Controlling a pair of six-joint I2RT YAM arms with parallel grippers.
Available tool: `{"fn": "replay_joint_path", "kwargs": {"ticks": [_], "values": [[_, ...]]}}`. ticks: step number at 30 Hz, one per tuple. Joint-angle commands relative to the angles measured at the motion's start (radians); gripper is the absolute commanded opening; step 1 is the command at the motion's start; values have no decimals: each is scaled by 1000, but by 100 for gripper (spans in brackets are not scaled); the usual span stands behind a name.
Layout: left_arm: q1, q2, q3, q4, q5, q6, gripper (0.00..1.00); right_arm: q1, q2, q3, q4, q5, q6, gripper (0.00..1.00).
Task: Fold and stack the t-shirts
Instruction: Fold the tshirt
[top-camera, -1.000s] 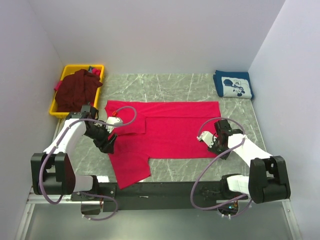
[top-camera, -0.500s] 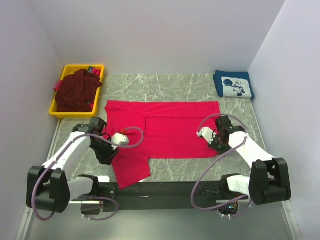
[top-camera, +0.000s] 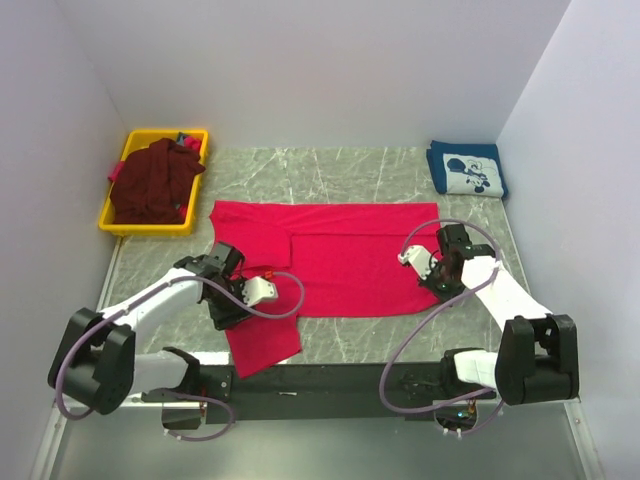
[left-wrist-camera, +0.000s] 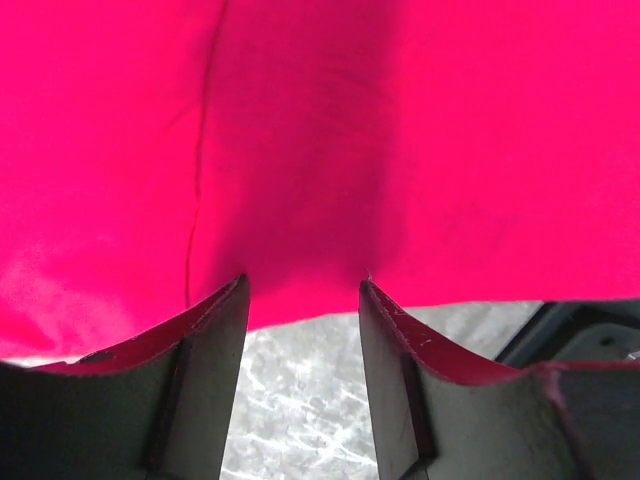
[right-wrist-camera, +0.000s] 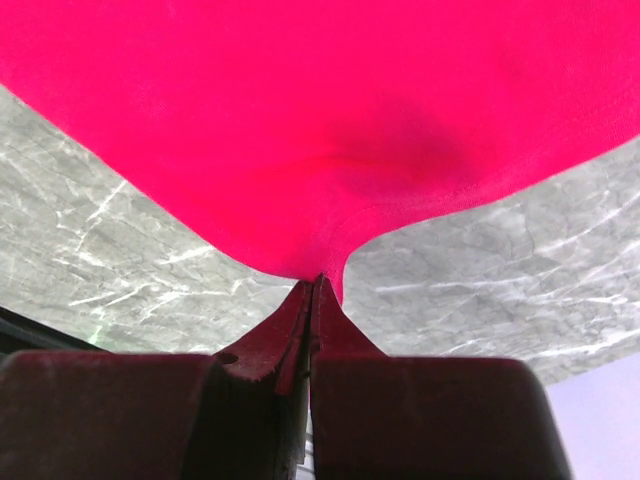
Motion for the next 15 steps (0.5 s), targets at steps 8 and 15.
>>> {"fn": "replay_joint_path", "kwargs": {"ticks": [8,15], "values": [[-38,147,-59,89,-108,15,29,-36,12,61,-26,-11,0,0],[-35,47,-8,-15,-81,39,2,-67,-37,35,-48,-22,-23,0]]}}
